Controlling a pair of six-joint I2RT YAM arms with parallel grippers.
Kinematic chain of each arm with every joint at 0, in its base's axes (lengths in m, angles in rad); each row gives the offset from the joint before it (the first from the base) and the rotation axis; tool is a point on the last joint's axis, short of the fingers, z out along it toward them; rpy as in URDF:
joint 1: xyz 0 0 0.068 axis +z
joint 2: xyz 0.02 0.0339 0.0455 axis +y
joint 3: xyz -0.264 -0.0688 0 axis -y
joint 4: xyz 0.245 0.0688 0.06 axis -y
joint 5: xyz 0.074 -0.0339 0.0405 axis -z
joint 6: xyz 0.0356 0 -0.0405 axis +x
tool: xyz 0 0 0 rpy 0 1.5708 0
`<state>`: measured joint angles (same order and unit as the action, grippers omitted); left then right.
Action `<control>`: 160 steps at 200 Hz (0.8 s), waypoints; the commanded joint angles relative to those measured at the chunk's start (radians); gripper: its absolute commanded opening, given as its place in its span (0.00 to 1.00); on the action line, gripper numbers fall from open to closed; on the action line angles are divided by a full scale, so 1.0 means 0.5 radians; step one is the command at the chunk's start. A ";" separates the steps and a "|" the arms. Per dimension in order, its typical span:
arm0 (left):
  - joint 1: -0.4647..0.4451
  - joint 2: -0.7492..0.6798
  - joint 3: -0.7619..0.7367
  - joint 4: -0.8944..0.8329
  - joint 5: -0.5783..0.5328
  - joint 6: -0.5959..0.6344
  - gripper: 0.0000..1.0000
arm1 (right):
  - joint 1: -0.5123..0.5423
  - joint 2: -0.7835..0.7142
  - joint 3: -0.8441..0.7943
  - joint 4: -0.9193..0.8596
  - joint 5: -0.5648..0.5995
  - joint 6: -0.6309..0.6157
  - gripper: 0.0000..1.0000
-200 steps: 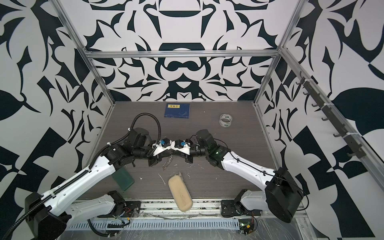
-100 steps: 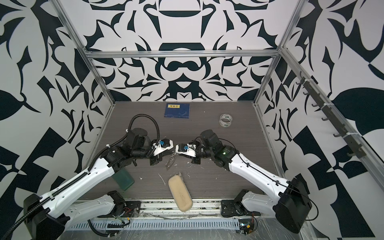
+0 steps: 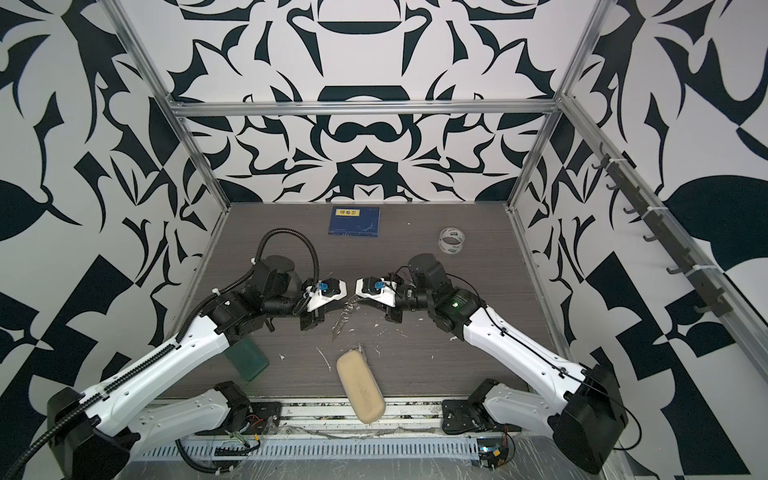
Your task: Remove the keys from the keyring
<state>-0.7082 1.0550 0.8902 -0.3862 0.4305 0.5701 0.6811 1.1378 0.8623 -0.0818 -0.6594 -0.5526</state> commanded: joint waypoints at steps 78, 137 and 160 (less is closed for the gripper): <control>-0.002 0.058 0.104 0.000 0.054 -0.082 0.00 | 0.009 0.145 0.147 0.185 -0.254 0.139 0.17; 0.009 0.059 0.096 0.009 0.056 -0.108 0.00 | 0.021 0.130 0.096 0.231 -0.285 0.189 0.19; 0.009 0.058 0.097 0.012 0.067 -0.109 0.00 | 0.026 0.161 0.099 0.234 -0.272 0.185 0.19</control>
<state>-0.7071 1.0889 0.9035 -0.3870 0.4343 0.5201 0.6868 1.2171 0.8902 -0.0086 -0.7788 -0.4732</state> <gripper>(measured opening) 0.040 0.193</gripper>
